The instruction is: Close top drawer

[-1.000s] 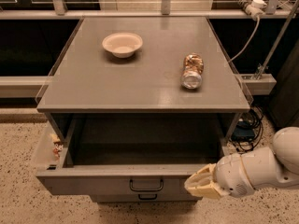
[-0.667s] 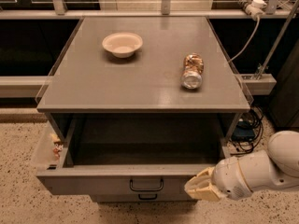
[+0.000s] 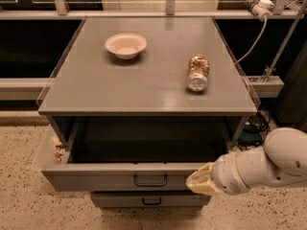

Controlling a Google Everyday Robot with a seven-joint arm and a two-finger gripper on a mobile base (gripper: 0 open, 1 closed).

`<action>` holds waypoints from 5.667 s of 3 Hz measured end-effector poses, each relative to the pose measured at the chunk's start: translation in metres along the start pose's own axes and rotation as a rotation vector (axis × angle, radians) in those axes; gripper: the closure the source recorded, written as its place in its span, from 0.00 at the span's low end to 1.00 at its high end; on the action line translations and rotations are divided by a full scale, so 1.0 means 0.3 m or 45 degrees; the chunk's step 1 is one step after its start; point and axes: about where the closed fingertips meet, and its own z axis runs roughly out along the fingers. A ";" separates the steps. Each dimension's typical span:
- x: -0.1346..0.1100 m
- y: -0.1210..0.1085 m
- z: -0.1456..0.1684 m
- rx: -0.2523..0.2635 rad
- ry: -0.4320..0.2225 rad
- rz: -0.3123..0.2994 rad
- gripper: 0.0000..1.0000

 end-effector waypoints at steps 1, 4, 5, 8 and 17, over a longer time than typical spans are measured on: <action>-0.114 -0.077 -0.012 0.140 -0.006 -0.086 1.00; -0.165 -0.116 -0.022 0.223 -0.013 -0.091 1.00; -0.119 -0.121 -0.003 0.228 0.001 -0.075 1.00; -0.183 -0.288 0.134 0.315 -0.077 -0.174 1.00; -0.036 -0.155 -0.070 0.330 0.107 0.055 0.08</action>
Offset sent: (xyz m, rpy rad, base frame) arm 0.0942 0.0392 0.0632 -0.0211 -0.2967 -0.0723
